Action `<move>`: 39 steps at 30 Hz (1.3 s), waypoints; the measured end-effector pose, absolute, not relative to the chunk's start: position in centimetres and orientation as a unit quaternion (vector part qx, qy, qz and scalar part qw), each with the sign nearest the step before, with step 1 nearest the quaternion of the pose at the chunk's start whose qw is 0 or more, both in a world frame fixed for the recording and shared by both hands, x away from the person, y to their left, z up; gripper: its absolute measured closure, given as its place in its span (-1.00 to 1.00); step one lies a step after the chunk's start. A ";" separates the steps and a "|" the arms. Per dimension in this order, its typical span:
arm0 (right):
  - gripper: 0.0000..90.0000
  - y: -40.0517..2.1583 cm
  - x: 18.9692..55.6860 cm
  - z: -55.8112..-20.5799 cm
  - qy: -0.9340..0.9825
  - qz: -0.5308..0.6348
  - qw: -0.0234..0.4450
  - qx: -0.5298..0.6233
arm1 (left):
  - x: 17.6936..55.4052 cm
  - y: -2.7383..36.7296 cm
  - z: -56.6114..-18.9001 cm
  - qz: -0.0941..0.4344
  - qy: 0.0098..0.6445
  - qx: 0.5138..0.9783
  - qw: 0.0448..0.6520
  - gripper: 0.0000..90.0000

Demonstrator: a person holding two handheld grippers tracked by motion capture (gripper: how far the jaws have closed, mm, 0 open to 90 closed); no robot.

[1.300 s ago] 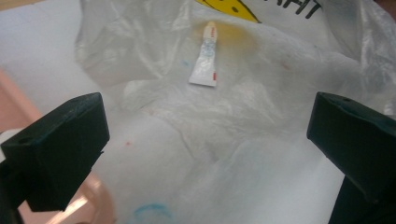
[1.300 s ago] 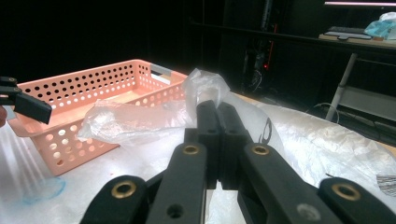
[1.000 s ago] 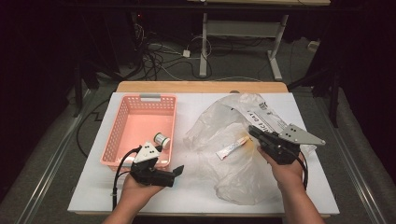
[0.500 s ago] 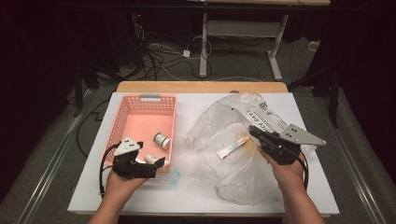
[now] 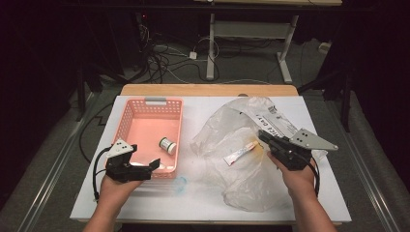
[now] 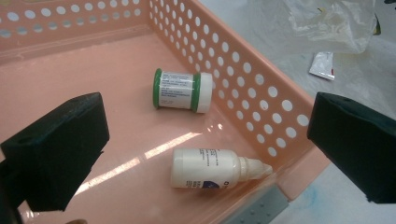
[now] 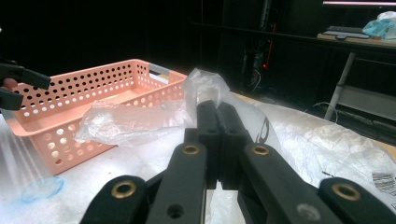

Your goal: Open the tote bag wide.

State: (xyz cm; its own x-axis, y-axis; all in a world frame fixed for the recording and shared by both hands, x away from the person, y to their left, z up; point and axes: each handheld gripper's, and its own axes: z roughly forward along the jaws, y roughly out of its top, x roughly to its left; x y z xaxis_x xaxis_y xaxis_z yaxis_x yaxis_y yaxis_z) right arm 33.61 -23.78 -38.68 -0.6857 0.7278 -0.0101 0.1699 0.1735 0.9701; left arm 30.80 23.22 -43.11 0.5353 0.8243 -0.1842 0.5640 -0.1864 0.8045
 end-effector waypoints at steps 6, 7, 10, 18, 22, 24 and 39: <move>1.00 -23.8 33.6 -38.6 0.724 0.564 0.250 0.307 | 30.8 23.3 -43.0 0.141 0.457 0.754 0.451 -1.00; 1.00 -23.8 33.6 -38.6 0.724 0.564 0.250 0.307 | 30.9 23.3 -42.9 0.140 0.456 0.754 0.452 -1.00; 1.00 -23.8 33.6 -38.6 0.724 0.564 0.251 0.307 | 30.9 23.2 -42.7 0.138 0.456 0.751 0.456 -1.00; 1.00 -23.8 33.5 -38.5 0.723 0.565 0.251 0.308 | 31.9 22.3 -41.5 0.138 0.448 0.750 0.467 -1.00; 1.00 -23.8 33.5 -38.5 0.723 0.566 0.252 0.306 | 32.6 22.1 -41.1 0.137 0.449 0.749 0.467 -1.00; 1.00 -23.8 33.5 -38.5 0.723 0.565 0.251 0.308 | 32.9 21.9 -40.9 0.136 0.448 0.751 0.466 -1.00; 1.00 -23.8 33.6 -38.5 0.723 0.566 0.251 0.308 | 35.8 20.9 -39.9 0.141 0.447 0.768 0.437 -1.00</move>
State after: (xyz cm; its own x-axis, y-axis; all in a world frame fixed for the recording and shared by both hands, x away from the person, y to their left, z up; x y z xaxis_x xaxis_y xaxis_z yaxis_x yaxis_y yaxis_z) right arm 33.58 -23.77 -38.52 -0.6844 0.7290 -0.0136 0.1621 0.1703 0.9720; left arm 35.85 20.88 -39.89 0.5607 0.8096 -0.1736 0.5630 -0.2189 0.7969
